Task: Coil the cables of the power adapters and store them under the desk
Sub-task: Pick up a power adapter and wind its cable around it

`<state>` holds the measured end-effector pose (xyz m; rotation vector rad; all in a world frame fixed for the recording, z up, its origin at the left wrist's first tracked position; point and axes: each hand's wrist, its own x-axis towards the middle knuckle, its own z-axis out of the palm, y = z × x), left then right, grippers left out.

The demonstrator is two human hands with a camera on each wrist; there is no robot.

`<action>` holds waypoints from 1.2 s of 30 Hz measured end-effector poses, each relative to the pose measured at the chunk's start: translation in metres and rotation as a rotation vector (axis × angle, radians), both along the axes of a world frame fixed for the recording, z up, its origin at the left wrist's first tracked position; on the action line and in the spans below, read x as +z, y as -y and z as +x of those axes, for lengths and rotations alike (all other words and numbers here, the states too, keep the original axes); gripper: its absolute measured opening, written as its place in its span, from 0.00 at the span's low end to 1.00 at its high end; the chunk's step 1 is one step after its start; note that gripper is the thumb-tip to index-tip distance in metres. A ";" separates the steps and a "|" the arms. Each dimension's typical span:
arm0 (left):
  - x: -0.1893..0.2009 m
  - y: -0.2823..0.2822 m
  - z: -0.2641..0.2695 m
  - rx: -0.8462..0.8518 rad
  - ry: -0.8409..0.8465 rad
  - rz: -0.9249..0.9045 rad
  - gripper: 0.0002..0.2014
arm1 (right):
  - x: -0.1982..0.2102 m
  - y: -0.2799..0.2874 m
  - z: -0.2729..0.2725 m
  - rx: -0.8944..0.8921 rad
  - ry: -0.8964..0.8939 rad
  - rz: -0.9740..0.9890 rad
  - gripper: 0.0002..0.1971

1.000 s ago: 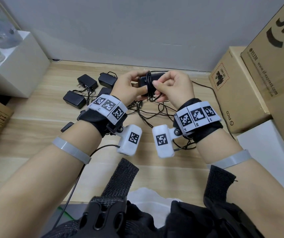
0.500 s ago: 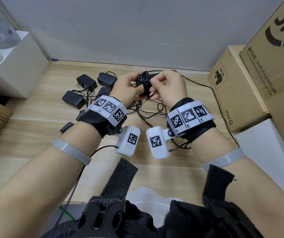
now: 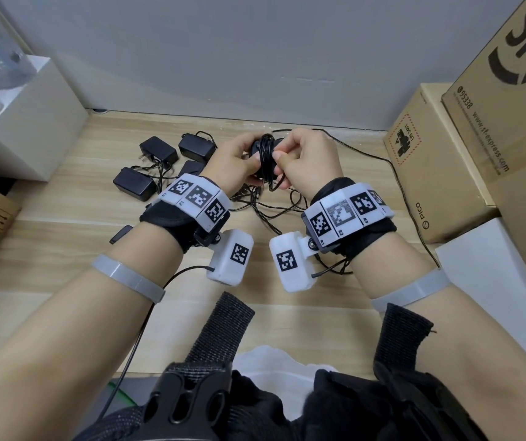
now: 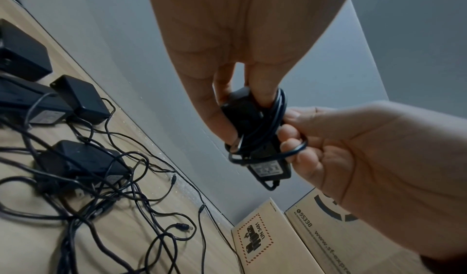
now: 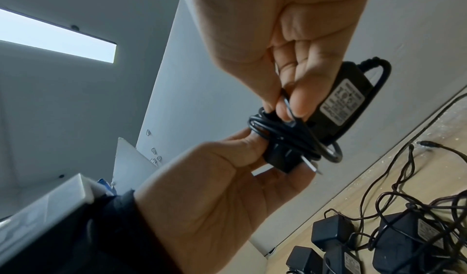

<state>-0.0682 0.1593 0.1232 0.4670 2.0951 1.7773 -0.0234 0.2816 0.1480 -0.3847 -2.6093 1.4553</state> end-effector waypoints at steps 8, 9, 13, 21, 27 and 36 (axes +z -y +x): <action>0.003 -0.001 -0.001 0.017 -0.044 -0.039 0.18 | -0.008 -0.003 0.000 -0.024 0.011 -0.204 0.14; 0.004 -0.001 0.000 0.020 -0.050 -0.037 0.18 | -0.007 -0.003 0.000 -0.017 0.014 -0.217 0.14; 0.006 0.000 0.002 -0.012 0.003 0.016 0.17 | -0.004 -0.001 -0.001 0.017 -0.019 -0.171 0.15; 0.011 0.004 0.000 -0.084 -0.145 -0.098 0.24 | 0.002 0.003 0.004 0.021 -0.115 -0.090 0.09; 0.002 0.004 -0.001 -0.030 -0.111 -0.142 0.21 | 0.001 0.002 -0.001 0.115 -0.036 0.211 0.11; -0.009 0.007 0.007 -0.090 -0.004 -0.093 0.18 | 0.012 -0.006 -0.005 0.201 0.091 0.682 0.11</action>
